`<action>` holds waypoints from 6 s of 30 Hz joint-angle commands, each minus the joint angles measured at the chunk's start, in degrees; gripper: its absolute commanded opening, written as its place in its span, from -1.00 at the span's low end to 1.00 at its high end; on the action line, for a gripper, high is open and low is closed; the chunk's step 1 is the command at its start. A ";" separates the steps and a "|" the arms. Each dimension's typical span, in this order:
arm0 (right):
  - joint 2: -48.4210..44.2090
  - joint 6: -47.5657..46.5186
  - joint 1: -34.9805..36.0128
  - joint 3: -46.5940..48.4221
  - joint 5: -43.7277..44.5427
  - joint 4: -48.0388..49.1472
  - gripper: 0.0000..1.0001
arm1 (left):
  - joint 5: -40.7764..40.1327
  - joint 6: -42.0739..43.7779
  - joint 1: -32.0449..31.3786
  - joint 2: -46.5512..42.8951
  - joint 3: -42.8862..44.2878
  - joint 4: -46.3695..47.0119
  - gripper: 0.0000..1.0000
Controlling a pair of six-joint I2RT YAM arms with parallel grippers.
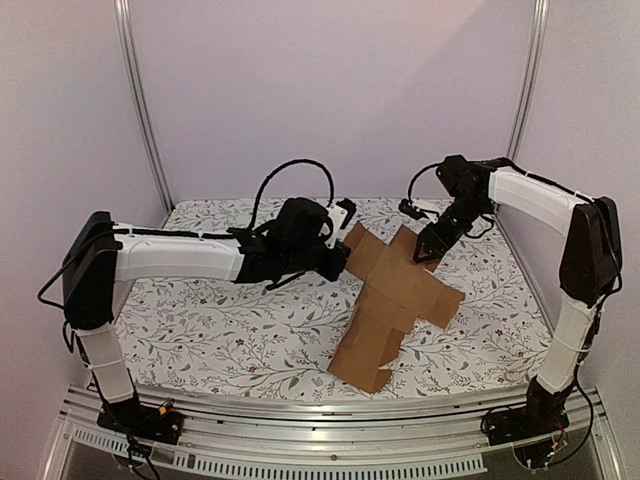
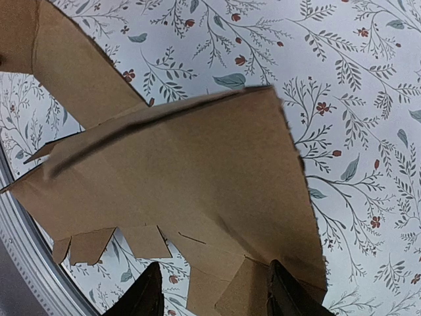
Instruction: Fold the paper box
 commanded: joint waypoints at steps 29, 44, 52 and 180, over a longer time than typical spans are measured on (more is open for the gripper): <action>0.05 -10.30 -1.39 3.39 2.87 -2.61 -0.17 | 2.54 1.61 -1.16 -5.52 -5.69 8.21 -1.00; -7.12 -8.23 -0.35 -2.60 6.50 5.89 -1.00 | 0.22 0.77 -1.07 -4.06 -5.51 8.37 -0.18; -9.13 -18.03 7.67 -4.06 27.83 14.53 -1.00 | 3.00 1.33 2.03 -13.61 -17.71 15.39 0.20; -6.00 -39.86 34.62 -38.18 65.55 81.82 -0.98 | 9.29 -4.41 2.54 3.25 -26.70 36.70 0.22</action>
